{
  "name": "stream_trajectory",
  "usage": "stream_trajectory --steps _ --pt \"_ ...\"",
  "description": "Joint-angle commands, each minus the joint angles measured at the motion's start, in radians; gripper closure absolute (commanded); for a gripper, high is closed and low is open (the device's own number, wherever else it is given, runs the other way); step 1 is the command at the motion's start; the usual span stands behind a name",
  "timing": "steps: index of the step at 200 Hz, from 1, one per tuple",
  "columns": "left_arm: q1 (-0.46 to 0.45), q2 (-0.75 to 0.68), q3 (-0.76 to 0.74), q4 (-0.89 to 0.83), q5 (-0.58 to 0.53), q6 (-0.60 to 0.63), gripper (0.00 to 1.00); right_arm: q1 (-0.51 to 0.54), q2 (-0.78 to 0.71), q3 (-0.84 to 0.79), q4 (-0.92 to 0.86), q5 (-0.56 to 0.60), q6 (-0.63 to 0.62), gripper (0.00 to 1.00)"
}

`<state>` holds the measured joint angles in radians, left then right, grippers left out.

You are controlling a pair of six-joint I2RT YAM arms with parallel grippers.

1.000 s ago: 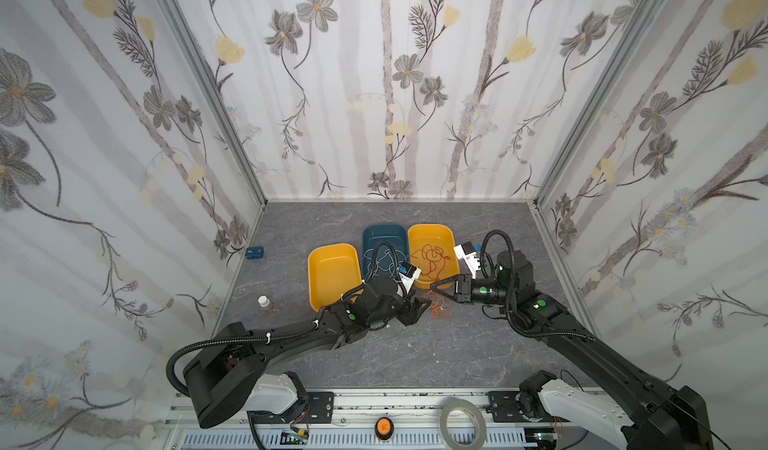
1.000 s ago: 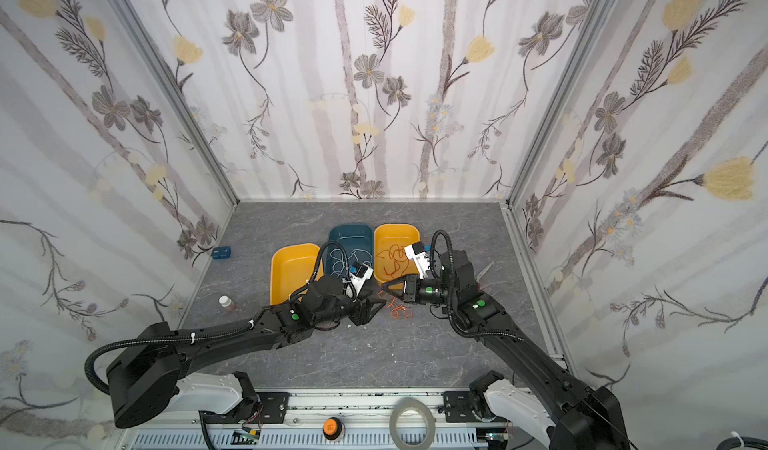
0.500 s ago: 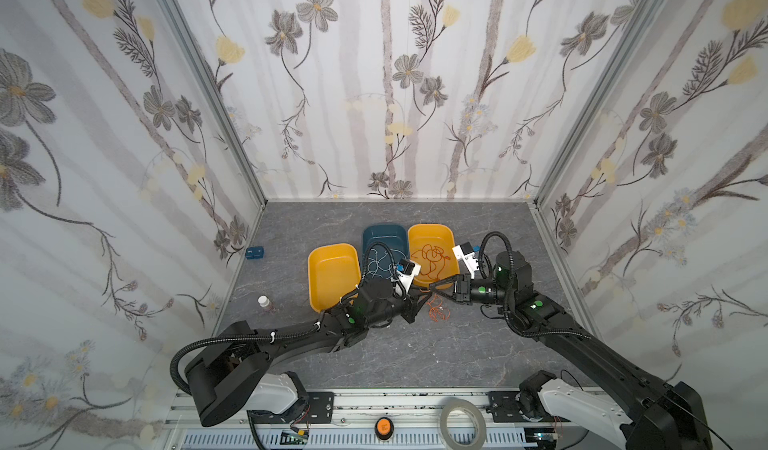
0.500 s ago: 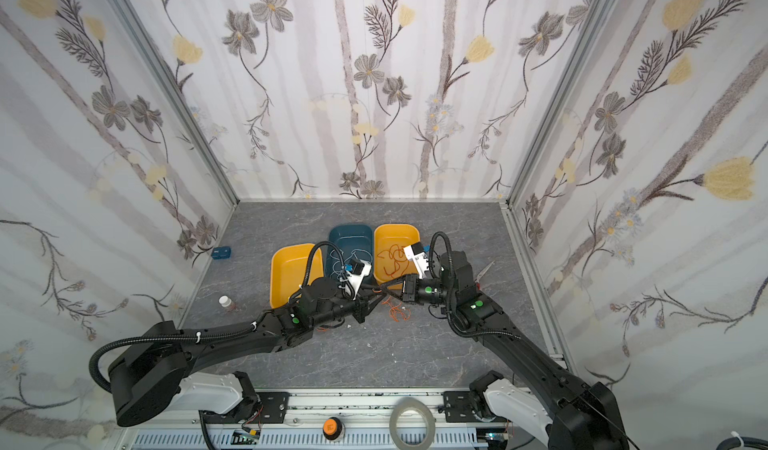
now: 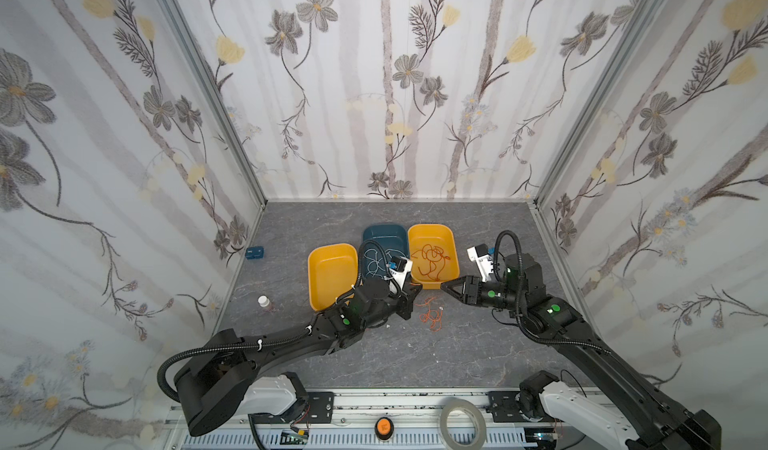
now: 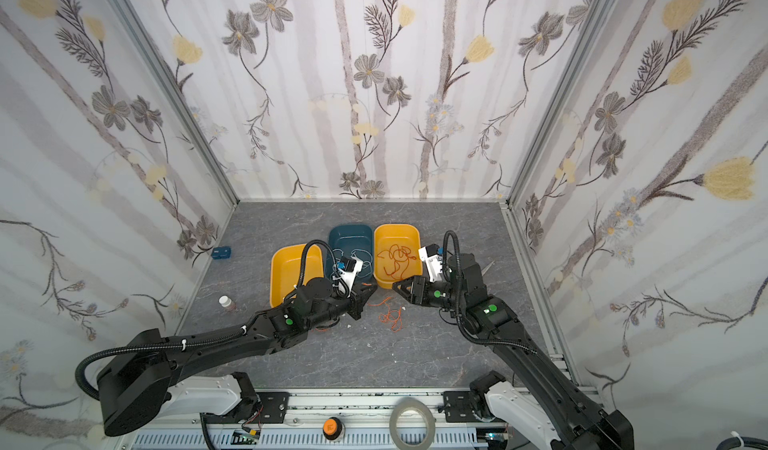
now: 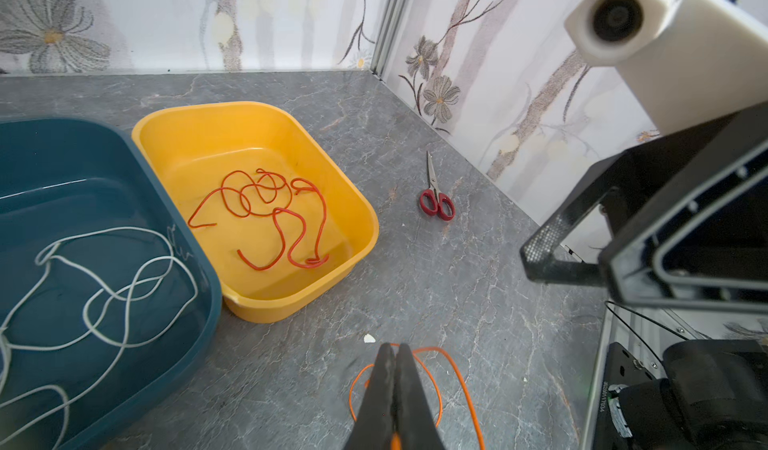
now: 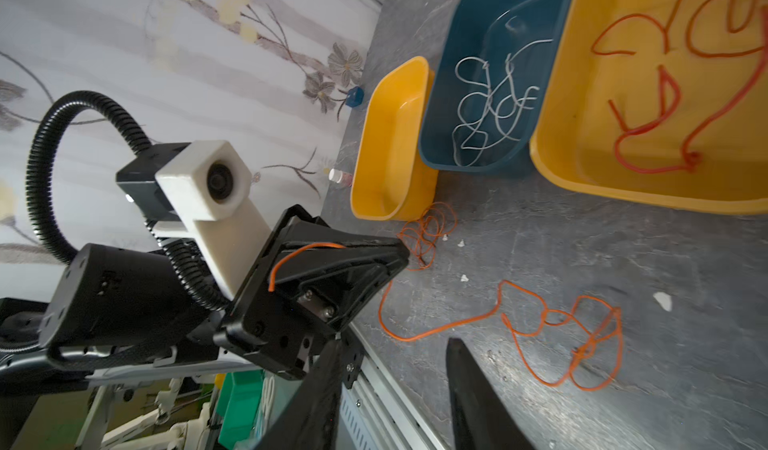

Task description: Untangle the cables

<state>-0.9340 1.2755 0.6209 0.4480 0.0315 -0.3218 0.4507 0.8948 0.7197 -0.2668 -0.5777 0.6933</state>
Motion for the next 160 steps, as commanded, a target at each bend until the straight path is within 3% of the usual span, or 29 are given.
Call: stream_trajectory --steps 1,58,81,134,160 --pt "0.002 -0.011 -0.006 -0.018 -0.047 -0.023 0.99 -0.019 -0.031 -0.019 -0.131 0.127 -0.059 0.57" --pt "0.004 -0.050 -0.011 -0.036 -0.061 -0.040 1.00 -0.023 0.034 -0.166 -0.084 0.194 -0.009 0.60" --pt "0.004 -0.051 -0.010 -0.043 -0.064 -0.046 1.00 0.006 0.131 -0.213 0.040 0.135 0.038 0.59" --pt "0.006 -0.073 -0.004 -0.055 -0.084 -0.051 1.00 0.106 0.383 -0.221 0.201 0.152 0.059 0.58" --pt "0.006 -0.098 -0.003 -0.068 -0.097 -0.049 1.00 0.123 0.452 -0.224 0.248 0.156 0.064 0.66"
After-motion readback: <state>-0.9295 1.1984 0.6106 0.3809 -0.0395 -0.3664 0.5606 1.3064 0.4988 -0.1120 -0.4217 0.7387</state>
